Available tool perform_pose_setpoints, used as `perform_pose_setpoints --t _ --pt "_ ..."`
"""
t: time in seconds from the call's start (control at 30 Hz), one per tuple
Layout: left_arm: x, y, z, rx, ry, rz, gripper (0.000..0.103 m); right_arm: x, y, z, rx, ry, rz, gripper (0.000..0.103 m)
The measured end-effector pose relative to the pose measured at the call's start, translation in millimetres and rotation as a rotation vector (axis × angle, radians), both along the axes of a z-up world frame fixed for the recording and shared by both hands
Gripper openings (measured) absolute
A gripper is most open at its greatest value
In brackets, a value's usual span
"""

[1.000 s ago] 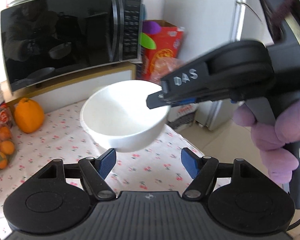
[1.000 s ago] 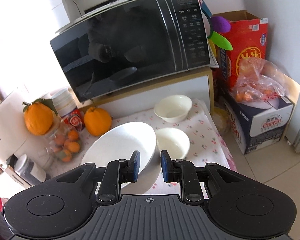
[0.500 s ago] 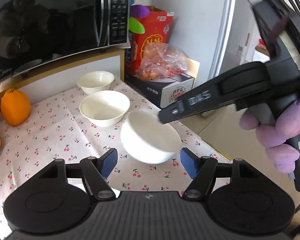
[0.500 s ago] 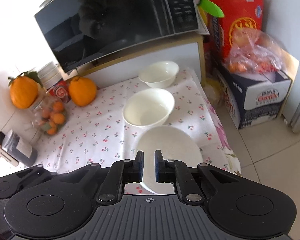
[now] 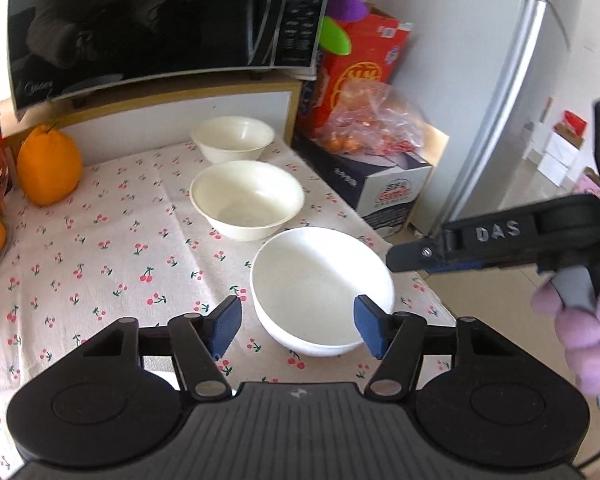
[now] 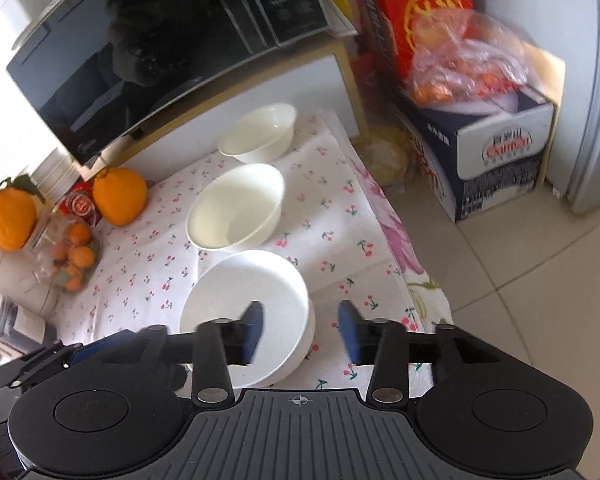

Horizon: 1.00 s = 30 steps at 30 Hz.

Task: Organize plates and bowls

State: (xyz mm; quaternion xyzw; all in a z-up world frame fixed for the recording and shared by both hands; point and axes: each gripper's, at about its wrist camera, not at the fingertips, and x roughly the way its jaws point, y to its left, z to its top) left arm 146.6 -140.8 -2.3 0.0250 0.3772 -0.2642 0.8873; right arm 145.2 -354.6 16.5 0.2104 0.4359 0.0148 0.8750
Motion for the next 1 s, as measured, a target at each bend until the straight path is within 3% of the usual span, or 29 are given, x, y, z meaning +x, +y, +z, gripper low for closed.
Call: perform_pose_setpoints --t 0.27,0.4,0.5,0.57,0.63,1.0 --pt "20.8 -2.4 -17.6 0.013 0.068 0.091 0.042 9.7 -0.6 -22.2 0.035 0.065 -0.046 0.044" --pt "29.1 -0.3 -25.4 -0.002 0.116 0.115 0.029 13.2 -3.1 -28.7 0.072 0.080 -0.079 0.042" --pt "31.8 -0.1 -28.2 -0.012 0.138 0.114 0.015 15.3 -3.4 -31.3 0.094 0.091 -0.077 0.025" --pt "30.6 0.2 -27.9 -0.018 0.142 0.110 0.015 16.6 -2.2 -31.0 0.096 0.105 -0.075 0.017" --pt "28.9 -1.4 -25.6 -0.013 0.138 0.096 0.014 15.5 -0.2 -28.1 0.097 0.110 -0.069 0.016" --pt "12.3 -6.2 -17.4 0.017 0.188 0.081 0.014 -2.8 2.7 -6.3 0.059 0.151 -0.057 0.017"
